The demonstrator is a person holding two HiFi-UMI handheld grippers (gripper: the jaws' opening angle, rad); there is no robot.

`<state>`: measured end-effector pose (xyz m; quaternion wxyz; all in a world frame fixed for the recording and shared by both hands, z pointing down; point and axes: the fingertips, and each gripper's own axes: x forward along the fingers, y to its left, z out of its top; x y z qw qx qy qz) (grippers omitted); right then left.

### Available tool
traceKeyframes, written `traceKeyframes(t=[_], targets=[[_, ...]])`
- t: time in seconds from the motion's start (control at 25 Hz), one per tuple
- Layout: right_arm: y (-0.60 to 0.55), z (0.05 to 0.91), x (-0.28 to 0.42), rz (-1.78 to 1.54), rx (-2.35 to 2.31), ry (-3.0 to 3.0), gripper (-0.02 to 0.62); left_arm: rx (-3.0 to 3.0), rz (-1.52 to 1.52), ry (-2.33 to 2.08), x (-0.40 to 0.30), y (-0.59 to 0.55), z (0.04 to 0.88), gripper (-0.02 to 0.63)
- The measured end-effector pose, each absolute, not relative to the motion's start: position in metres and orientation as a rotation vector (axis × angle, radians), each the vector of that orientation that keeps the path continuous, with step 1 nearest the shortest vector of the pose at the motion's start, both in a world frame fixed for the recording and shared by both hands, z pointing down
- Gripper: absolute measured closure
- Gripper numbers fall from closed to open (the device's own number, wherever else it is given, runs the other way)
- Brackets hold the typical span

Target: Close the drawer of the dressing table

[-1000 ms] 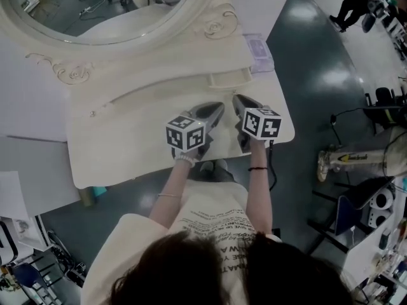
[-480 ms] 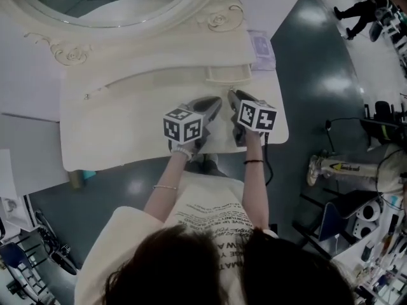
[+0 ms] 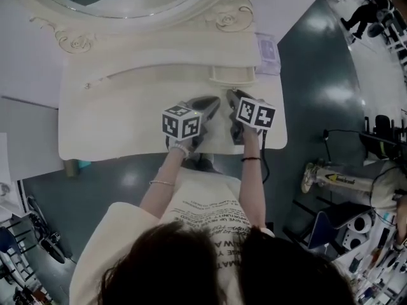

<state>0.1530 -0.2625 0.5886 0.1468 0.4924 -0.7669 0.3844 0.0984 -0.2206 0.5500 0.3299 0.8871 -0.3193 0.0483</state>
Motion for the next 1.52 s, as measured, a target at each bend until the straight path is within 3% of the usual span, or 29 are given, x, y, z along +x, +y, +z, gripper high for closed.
traceKeyframes(t=[1.52], targets=[[-0.281, 0.594, 0.152, 1.132, 1.399, -2.176, 0.495, 2.304, 0.117, -0.862, 0.094, -0.239, 0.553, 0.607]])
